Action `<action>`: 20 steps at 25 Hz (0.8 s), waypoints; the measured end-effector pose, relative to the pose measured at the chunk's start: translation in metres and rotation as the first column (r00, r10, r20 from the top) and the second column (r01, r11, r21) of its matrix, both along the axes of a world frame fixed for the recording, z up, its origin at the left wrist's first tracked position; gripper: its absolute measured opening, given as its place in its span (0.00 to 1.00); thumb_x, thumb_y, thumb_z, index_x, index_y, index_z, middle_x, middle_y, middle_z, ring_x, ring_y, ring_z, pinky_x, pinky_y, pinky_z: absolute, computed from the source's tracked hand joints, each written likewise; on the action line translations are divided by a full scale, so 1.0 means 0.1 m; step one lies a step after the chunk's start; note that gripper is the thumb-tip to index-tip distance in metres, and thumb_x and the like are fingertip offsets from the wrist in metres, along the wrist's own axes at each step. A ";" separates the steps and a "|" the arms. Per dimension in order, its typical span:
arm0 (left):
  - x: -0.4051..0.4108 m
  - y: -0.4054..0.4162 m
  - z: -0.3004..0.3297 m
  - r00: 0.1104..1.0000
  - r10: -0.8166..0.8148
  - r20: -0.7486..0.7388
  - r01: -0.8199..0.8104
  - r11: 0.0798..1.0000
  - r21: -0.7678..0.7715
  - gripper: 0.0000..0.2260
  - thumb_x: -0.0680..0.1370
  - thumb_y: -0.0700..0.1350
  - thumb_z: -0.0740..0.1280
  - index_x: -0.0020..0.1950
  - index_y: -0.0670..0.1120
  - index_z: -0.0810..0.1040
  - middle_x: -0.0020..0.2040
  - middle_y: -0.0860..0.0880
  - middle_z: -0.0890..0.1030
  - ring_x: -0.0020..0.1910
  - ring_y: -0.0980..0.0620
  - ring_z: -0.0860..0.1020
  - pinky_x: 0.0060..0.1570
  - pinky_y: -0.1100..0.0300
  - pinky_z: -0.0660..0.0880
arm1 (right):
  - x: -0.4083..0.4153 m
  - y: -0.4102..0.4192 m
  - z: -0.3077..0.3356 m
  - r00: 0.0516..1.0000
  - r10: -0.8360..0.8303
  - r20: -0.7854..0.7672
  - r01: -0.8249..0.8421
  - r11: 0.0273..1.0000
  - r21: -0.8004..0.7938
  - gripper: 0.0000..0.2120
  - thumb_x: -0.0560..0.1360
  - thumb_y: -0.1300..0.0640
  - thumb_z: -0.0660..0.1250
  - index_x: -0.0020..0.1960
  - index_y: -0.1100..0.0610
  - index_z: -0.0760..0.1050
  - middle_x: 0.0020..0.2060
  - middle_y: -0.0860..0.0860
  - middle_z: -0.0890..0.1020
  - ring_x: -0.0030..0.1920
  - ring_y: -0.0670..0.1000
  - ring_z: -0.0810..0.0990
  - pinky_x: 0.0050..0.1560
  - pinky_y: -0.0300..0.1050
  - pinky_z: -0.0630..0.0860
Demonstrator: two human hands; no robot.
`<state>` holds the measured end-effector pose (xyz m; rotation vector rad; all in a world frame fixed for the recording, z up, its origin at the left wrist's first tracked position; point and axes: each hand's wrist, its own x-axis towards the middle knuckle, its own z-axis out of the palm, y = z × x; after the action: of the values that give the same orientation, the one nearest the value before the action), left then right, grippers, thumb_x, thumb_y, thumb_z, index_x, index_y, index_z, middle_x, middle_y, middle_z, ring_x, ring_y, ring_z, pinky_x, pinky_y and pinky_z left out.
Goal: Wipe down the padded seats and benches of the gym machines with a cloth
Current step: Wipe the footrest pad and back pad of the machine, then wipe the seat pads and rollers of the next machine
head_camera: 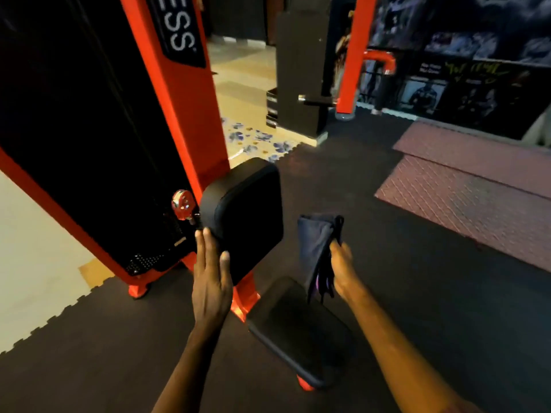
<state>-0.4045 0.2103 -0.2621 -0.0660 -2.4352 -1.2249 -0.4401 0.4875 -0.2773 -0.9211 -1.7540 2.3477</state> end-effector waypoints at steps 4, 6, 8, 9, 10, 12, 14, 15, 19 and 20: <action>0.70 0.55 -0.32 0.965 -0.026 0.263 0.016 0.999 0.041 0.35 0.86 0.60 0.59 0.87 0.51 0.47 0.87 0.47 0.45 0.85 0.52 0.45 0.81 0.44 0.58 | 1.17 0.41 0.29 0.988 -0.153 0.027 0.155 0.986 -0.062 0.12 0.83 0.55 0.69 0.65 0.57 0.78 0.50 0.56 0.84 0.49 0.56 0.83 0.49 0.51 0.80; 1.01 1.06 -0.38 0.923 -0.163 0.349 0.158 0.986 0.043 0.33 0.84 0.54 0.65 0.86 0.47 0.55 0.86 0.41 0.51 0.85 0.42 0.52 0.80 0.43 0.60 | 1.84 0.73 0.37 0.967 -0.252 0.050 0.255 0.963 -0.090 0.09 0.83 0.54 0.69 0.62 0.56 0.80 0.48 0.55 0.85 0.48 0.55 0.83 0.48 0.51 0.80; 1.36 1.67 -0.28 0.847 -0.353 0.397 0.367 0.929 0.041 0.29 0.84 0.48 0.68 0.83 0.42 0.63 0.83 0.37 0.60 0.83 0.39 0.59 0.79 0.51 0.58 | 2.62 1.13 0.40 0.941 -0.331 0.064 0.336 0.937 -0.096 0.13 0.83 0.48 0.69 0.61 0.56 0.82 0.51 0.57 0.87 0.51 0.57 0.85 0.52 0.54 0.82; 1.55 2.02 -0.20 0.804 -0.442 0.398 0.476 0.879 0.015 0.27 0.84 0.47 0.68 0.81 0.41 0.66 0.82 0.37 0.64 0.82 0.39 0.63 0.77 0.55 0.58 | 3.06 1.36 0.43 0.923 -0.379 0.063 0.383 0.920 -0.080 0.14 0.83 0.46 0.69 0.60 0.55 0.84 0.51 0.57 0.88 0.52 0.56 0.86 0.54 0.56 0.83; 1.76 2.38 -0.11 0.758 -0.524 0.389 0.573 0.819 -0.014 0.26 0.84 0.49 0.68 0.80 0.41 0.69 0.80 0.37 0.68 0.80 0.40 0.66 0.77 0.56 0.59 | 3.52 1.59 0.47 0.904 -0.424 0.046 0.426 0.903 -0.050 0.13 0.83 0.46 0.69 0.58 0.54 0.84 0.50 0.56 0.88 0.51 0.55 0.86 0.53 0.56 0.83; 2.19 3.11 0.06 0.642 -0.671 0.371 0.741 0.668 -0.074 0.26 0.84 0.56 0.65 0.76 0.41 0.75 0.74 0.39 0.75 0.75 0.41 0.72 0.76 0.53 0.65 | 4.44 2.02 0.61 0.888 -0.460 -0.014 0.460 0.885 0.078 0.08 0.85 0.51 0.66 0.57 0.51 0.83 0.49 0.52 0.88 0.50 0.51 0.86 0.48 0.47 0.82; 2.73 3.87 0.22 0.509 -0.786 0.351 0.858 0.498 -0.129 0.28 0.81 0.60 0.62 0.73 0.42 0.79 0.71 0.40 0.78 0.72 0.40 0.76 0.73 0.50 0.70 | 5.38 2.48 0.73 0.905 -0.422 -0.057 0.418 0.856 0.304 0.10 0.86 0.58 0.64 0.63 0.50 0.80 0.54 0.46 0.86 0.55 0.44 0.85 0.53 0.39 0.79; 3.08 4.30 0.31 0.423 -0.836 0.349 0.906 0.393 -0.156 0.28 0.80 0.59 0.63 0.72 0.43 0.80 0.71 0.40 0.79 0.71 0.40 0.77 0.72 0.51 0.70 | 5.90 2.70 0.81 0.914 -0.404 -0.036 0.381 0.826 0.415 0.13 0.86 0.59 0.63 0.67 0.49 0.78 0.59 0.43 0.84 0.59 0.43 0.83 0.57 0.39 0.77; 4.65 5.80 0.62 0.016 -0.927 0.374 0.980 -0.059 -0.190 0.30 0.77 0.62 0.63 0.72 0.44 0.80 0.73 0.41 0.77 0.73 0.42 0.76 0.72 0.60 0.66 | 7.83 3.45 0.87 0.850 -0.526 0.037 0.404 0.695 0.595 0.12 0.86 0.54 0.62 0.63 0.41 0.79 0.54 0.32 0.83 0.60 0.39 0.82 0.56 0.32 0.73; 4.97 6.10 0.68 -0.060 -0.927 0.371 0.975 -0.133 -0.176 0.32 0.76 0.63 0.63 0.71 0.43 0.81 0.73 0.40 0.77 0.73 0.43 0.76 0.70 0.65 0.63 | 8.21 3.60 0.88 0.805 -0.592 0.036 0.457 0.659 0.597 0.11 0.85 0.54 0.62 0.60 0.40 0.78 0.54 0.35 0.84 0.59 0.42 0.82 0.56 0.34 0.73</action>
<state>0.0926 0.8202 -0.1936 -2.4846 -2.4555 -0.9850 0.3804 0.8475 -0.1889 -1.3796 -1.7651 1.2843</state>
